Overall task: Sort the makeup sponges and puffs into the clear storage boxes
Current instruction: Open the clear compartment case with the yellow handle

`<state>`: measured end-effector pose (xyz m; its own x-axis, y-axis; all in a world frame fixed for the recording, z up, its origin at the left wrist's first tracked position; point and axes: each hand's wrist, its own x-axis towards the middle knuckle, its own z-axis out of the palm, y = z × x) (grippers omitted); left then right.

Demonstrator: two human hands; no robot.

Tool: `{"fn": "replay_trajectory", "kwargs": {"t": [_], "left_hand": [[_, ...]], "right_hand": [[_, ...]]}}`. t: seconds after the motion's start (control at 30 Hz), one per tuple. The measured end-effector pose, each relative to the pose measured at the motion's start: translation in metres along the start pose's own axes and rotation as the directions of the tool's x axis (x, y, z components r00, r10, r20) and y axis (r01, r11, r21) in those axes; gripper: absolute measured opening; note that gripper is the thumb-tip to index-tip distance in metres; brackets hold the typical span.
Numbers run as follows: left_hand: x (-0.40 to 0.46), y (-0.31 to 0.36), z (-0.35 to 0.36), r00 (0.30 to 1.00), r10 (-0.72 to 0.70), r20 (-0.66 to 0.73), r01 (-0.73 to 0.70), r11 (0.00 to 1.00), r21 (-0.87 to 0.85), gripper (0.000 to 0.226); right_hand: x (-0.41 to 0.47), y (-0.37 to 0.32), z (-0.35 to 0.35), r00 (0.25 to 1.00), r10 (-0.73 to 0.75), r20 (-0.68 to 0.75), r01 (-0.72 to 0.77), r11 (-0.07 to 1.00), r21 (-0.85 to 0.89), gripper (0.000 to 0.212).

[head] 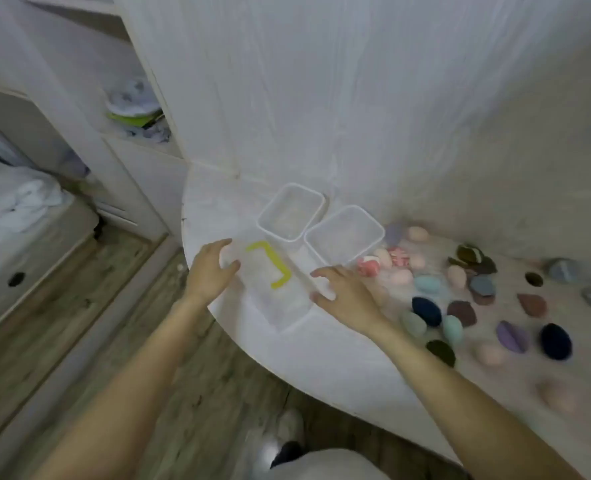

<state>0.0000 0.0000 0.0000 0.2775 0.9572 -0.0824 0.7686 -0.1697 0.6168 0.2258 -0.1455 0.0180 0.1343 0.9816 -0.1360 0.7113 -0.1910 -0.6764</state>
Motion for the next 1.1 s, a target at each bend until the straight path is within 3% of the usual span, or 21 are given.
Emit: {"fn": "replay_trajectory", "kwargs": {"t": [0.07,0.13,0.27,0.4,0.57,0.67,0.77,0.87,0.93,1.0,1.07,1.1], "left_hand": [[0.016,-0.016,0.001,0.989,-0.15,0.0,0.15,0.985,-0.086,0.062],[0.02,-0.026,0.009,0.955,-0.278,0.104,0.294,0.933,-0.208,0.067],[0.032,-0.034,0.017,0.903,-0.332,0.272,0.417,0.83,-0.371,0.064],[0.034,-0.032,0.027,0.882,-0.373,0.288,0.471,0.716,-0.515,0.053],[0.007,-0.031,0.039,0.878,-0.365,0.311,0.479,0.677,-0.559,0.038],[-0.011,-0.032,0.048,0.867,-0.39,0.309,0.498,0.674,-0.546,0.041],[-0.022,-0.033,0.049,0.823,-0.411,0.392,0.568,0.592,-0.572,0.068],[-0.026,-0.029,0.047,0.816,-0.364,0.449,0.577,0.555,-0.599,0.082],[-0.03,-0.024,0.045,0.834,-0.332,0.441,0.552,0.536,-0.639,0.067],[-0.031,-0.02,0.047,0.858,-0.337,0.388,0.512,0.493,-0.703,0.048],[-0.033,-0.021,0.047,0.844,-0.411,0.345,0.517,0.446,-0.731,0.048],[-0.033,-0.022,0.044,0.838,-0.442,0.32,0.522,0.479,-0.706,0.052]], "right_hand": [[0.018,-0.01,0.023,0.999,-0.002,0.054,0.006,0.996,-0.09,0.056],[0.023,-0.021,0.041,0.99,0.035,0.136,-0.011,0.986,-0.169,0.073],[0.039,-0.026,0.07,0.964,0.135,0.229,-0.082,0.97,-0.227,0.097],[0.04,-0.019,0.067,0.961,0.148,0.234,-0.082,0.96,-0.268,0.099],[0.034,-0.011,0.047,0.971,0.098,0.218,0.028,0.858,-0.512,0.093],[0.027,-0.021,0.053,0.988,0.044,0.149,0.076,0.698,-0.712,0.085],[0.02,-0.028,0.064,0.99,0.059,0.124,0.061,0.622,-0.781,0.079],[0.017,-0.03,0.065,0.987,0.084,0.136,0.055,0.621,-0.782,0.078],[0.017,-0.034,0.058,0.983,0.082,0.163,0.065,0.678,-0.732,0.073],[0.018,-0.037,0.042,0.981,0.059,0.184,0.063,0.801,-0.595,0.065],[0.017,-0.037,0.021,0.976,0.064,0.208,0.022,0.922,-0.387,0.065],[0.017,-0.036,0.01,0.976,0.083,0.204,-0.023,0.96,-0.28,0.064]]}}
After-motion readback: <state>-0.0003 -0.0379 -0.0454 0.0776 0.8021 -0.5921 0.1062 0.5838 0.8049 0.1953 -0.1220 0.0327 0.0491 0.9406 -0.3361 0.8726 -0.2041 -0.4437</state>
